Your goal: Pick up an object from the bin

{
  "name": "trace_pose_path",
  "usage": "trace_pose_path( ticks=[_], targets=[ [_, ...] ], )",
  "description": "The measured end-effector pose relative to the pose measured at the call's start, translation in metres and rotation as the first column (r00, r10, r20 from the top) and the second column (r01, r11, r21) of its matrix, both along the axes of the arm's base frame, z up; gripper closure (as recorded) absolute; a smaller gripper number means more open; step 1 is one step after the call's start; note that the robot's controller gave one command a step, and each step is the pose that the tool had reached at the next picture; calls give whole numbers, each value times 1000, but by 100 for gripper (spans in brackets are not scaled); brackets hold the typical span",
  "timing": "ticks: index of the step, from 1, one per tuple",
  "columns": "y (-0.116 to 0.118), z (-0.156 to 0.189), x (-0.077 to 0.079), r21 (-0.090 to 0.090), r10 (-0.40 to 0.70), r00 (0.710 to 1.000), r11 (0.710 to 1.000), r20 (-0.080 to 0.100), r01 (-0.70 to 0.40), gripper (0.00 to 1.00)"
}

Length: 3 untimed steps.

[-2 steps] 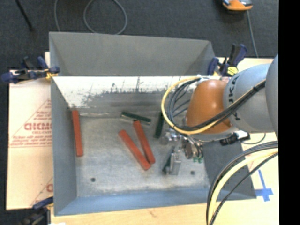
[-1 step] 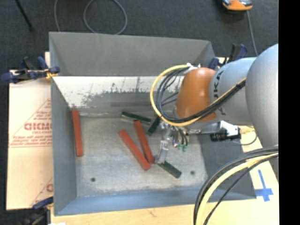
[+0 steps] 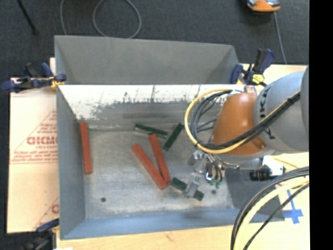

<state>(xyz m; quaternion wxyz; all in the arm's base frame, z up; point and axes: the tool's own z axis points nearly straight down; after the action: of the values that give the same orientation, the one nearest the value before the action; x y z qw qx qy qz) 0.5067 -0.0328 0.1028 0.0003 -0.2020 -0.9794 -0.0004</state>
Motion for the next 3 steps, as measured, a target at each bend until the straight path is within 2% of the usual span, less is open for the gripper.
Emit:
trace_pose_path(
  ticks=[1, 2, 3],
  targets=[
    [9, -29, -26, 0, -142, 990, 990, -2, 142, 0],
    [9, -29, -25, 0, -141, 990, 990, 1, 141, 100],
    [31, 42, -23, 1, -117, 993, 993, 8, 117, 100]
  ],
)
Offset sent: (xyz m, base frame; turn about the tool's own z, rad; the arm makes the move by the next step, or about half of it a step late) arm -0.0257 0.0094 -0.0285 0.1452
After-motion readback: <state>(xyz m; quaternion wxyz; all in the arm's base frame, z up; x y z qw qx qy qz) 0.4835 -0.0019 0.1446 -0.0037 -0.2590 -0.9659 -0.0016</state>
